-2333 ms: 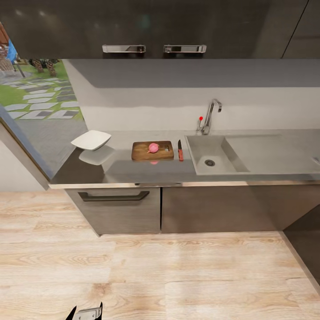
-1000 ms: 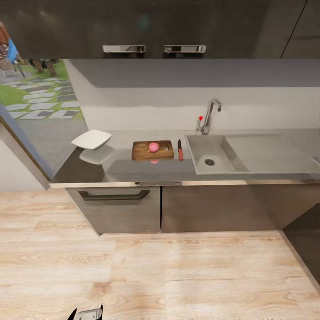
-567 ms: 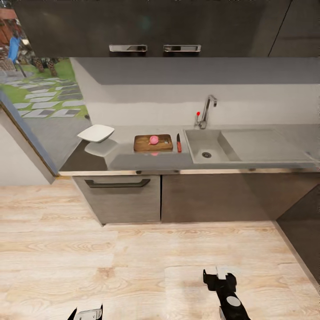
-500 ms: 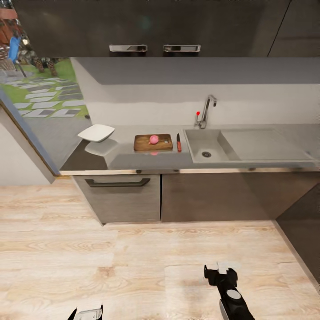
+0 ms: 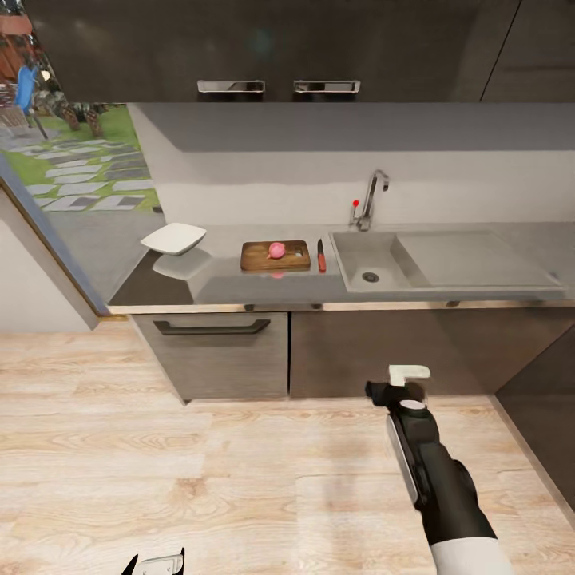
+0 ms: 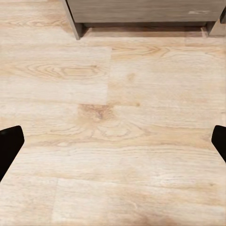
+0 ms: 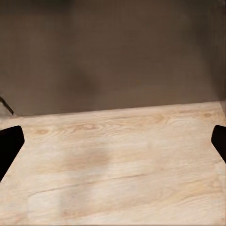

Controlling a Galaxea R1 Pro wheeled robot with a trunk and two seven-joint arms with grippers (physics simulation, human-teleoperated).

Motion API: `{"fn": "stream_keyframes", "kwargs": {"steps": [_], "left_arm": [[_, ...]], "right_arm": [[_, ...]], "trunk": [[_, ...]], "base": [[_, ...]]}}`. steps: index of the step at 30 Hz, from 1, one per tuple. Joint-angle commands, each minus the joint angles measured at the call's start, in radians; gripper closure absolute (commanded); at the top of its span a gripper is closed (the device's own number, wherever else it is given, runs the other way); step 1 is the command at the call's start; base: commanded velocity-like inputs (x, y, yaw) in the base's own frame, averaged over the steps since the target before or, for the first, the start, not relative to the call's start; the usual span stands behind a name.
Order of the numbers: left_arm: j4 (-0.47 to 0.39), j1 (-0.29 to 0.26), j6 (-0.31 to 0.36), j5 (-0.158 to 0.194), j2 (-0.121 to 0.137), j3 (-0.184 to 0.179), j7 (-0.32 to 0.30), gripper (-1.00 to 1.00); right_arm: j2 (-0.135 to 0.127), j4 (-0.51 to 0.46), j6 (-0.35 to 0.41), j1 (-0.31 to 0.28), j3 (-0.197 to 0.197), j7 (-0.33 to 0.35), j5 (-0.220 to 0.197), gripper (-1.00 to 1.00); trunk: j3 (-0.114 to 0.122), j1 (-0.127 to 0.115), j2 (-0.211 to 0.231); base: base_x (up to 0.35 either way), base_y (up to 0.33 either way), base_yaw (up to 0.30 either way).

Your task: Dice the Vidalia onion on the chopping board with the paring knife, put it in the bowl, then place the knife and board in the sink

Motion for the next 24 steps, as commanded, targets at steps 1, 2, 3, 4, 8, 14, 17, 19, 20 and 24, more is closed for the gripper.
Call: {"fn": "stream_keyframes", "kwargs": {"steps": [1, 2, 3, 4, 8, 14, 17, 19, 20, 24], "left_arm": [[0.004, -0.002, -0.006, 0.001, 0.0, 0.002, -0.001, -1.0], [0.004, -0.002, -0.003, 0.001, 0.0, 0.002, -0.001, -1.0], [0.004, -0.002, 0.0, 0.001, 0.0, 0.002, -0.001, -1.0], [0.004, -0.002, 0.001, 0.001, 0.0, 0.002, -0.001, -1.0], [0.003, -0.002, 0.013, 0.001, 0.0, 0.002, -0.001, -1.0], [0.003, -0.002, 0.026, 0.001, 0.0, 0.002, -0.002, -1.0], [0.003, -0.002, 0.028, 0.001, 0.0, 0.002, -0.002, -1.0], [0.003, -0.002, 0.029, 0.001, 0.0, 0.002, -0.002, -1.0], [0.003, -0.002, 0.029, 0.001, 0.0, 0.002, -0.002, -1.0], [0.004, -0.002, 0.029, 0.001, 0.0, 0.002, -0.002, -1.0]], "right_arm": [[0.015, -0.004, 0.037, -0.044, 0.001, 0.002, 0.009, -1.0], [0.022, -0.004, 0.052, -0.064, 0.002, 0.001, 0.009, -1.0], [0.038, -0.006, 0.08, -0.103, 0.003, 0.0, 0.01, -1.0], [0.045, -0.006, 0.094, -0.122, 0.003, -0.001, 0.01, -1.0], [0.075, -0.006, 0.173, -0.244, 0.004, -0.015, 0.009, -1.0], [0.087, 0.013, 0.283, -0.441, 0.004, -0.024, 0.007, -1.0], [0.087, 0.025, 0.303, -0.497, 0.004, -0.025, 0.006, -1.0], [0.087, 0.03, 0.31, -0.517, 0.004, -0.025, 0.006, -1.0], [0.087, 0.031, 0.311, -0.522, 0.004, -0.025, 0.006, -1.0], [0.087, 0.045, 0.315, -0.535, 0.004, -0.025, 0.006, -1.0]], "trunk": [[-0.002, 0.0, -0.001], [-0.002, 0.0, -0.001], [-0.002, 0.0, -0.001], [-0.002, 0.0, -0.001], [-0.002, 0.0, -0.001], [-0.002, 0.0, -0.001], [-0.002, 0.0, -0.001], [-0.002, 0.0, -0.001], [-0.002, 0.0, -0.001], [-0.002, 0.0, -0.001]], "base": [[0.0, 0.0, 0.0], [0.0, 0.0, 0.0], [0.0, 0.0, 0.0], [0.0, 0.0, 0.0], [0.0, 0.0, 0.0], [0.025, 0.0, 0.0], [0.155, 0.0, 0.0], [0.24, 0.0, 0.0], [0.268, 0.0, 0.0], [0.295, 0.0, 0.0]]}}
